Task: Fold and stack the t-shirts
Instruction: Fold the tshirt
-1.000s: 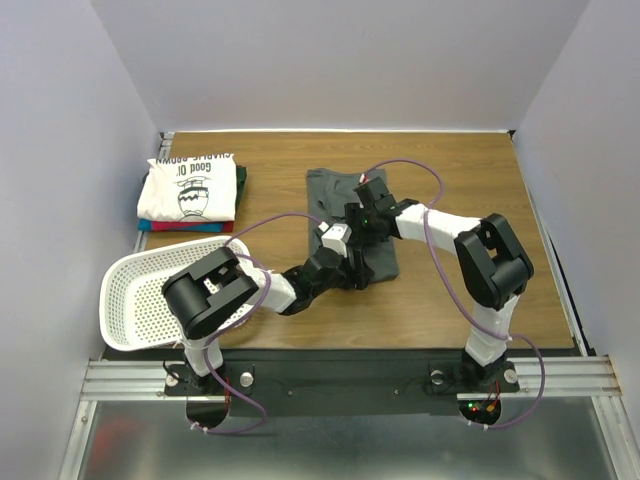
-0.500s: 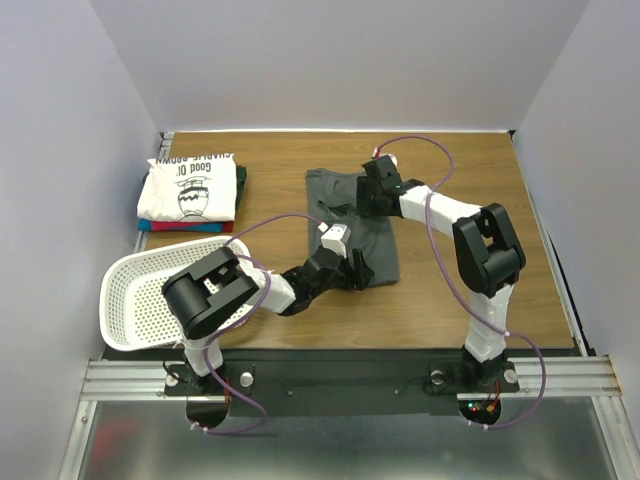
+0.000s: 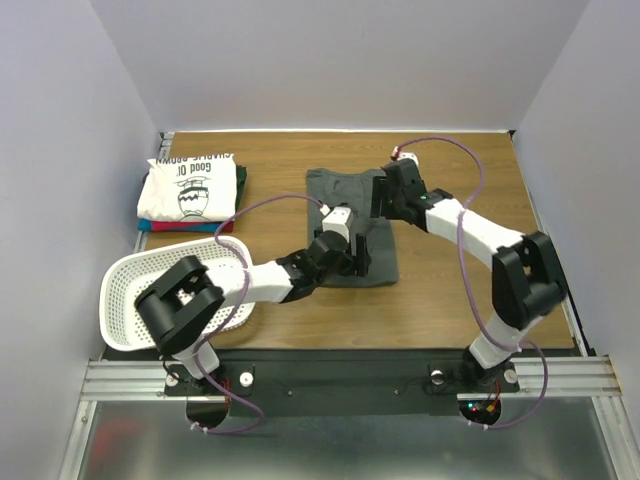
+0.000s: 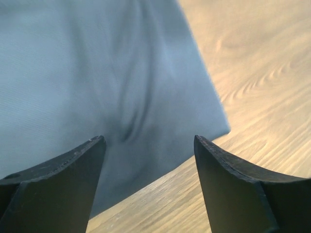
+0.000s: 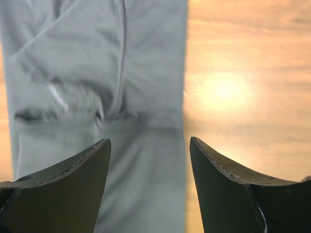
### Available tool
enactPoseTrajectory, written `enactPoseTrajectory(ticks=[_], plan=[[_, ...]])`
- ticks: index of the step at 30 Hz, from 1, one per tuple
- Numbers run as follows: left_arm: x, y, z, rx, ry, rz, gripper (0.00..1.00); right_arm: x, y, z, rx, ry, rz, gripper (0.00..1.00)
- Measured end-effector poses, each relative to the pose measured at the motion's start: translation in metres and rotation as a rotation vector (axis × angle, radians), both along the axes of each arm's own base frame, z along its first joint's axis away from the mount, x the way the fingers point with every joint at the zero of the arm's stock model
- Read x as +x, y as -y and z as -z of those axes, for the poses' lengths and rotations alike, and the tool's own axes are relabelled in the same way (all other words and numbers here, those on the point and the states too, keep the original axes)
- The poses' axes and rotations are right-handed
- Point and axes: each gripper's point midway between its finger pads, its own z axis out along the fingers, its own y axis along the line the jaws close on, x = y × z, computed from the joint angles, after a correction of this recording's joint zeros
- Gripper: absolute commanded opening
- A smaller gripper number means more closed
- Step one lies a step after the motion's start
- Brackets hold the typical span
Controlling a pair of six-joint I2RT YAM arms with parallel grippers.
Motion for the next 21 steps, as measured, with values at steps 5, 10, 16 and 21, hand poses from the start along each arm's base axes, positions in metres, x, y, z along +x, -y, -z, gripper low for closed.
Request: enactPoseTrajectory(ticks=[5, 10, 16, 21], plan=[[0.023, -0.025, -0.057, -0.043, 0.062, -0.124, 0.89, -0.039, 0.009, -0.015, 0.055, 0.015, -0.031, 0.72], [0.051, -0.094, -0.047, -0.042, 0.024, -0.305, 0.88, -0.080, 0.011, 0.012, 0.107, -0.079, -0.064, 0.72], [0.014, -0.130, 0.026, 0.062, -0.146, -0.314, 0.88, -0.121, 0.019, 0.053, 0.117, -0.207, -0.060, 0.72], [0.001, -0.127, 0.030, 0.026, -0.186, -0.286, 0.87, -0.140, 0.021, 0.062, 0.152, -0.247, -0.054, 0.72]])
